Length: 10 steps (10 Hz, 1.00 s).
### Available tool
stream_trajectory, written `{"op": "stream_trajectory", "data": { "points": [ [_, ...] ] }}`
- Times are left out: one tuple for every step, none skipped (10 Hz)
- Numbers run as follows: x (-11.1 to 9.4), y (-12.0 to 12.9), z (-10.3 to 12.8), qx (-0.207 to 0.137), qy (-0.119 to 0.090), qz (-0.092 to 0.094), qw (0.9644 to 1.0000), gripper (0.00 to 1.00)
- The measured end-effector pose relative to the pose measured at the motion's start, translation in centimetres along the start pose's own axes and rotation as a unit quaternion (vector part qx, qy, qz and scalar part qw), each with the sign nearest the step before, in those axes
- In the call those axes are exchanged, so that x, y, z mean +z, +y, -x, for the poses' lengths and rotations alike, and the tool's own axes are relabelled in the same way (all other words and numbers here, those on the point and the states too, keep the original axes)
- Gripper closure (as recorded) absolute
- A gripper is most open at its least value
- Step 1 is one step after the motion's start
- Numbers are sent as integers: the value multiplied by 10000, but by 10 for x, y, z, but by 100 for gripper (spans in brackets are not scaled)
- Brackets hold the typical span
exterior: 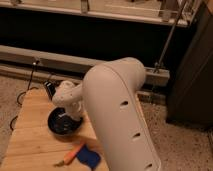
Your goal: Drag the ceramic bowl in a circle
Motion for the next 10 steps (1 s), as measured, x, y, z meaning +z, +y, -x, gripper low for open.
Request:
{"op": "stream_trajectory", "data": {
  "points": [
    [-4,16,13,-101,-86,46,9999,85],
    [-12,37,25,-273,-199,97,9994,85],
    [-20,58,32,-490,-293,99,9983,85],
    [-26,75,35,-716,-354,77,9968,85],
    [-31,99,34,-1045,-418,60,9936,85],
    [-34,132,22,-1443,-410,102,9886,85],
    [-35,156,10,-1770,-395,132,9833,85],
    [-36,174,0,-2031,-384,173,9782,85],
    [-37,193,-15,-2399,-362,218,9699,85],
    [-38,205,-30,-2700,-319,334,9618,85]
  ]
}}
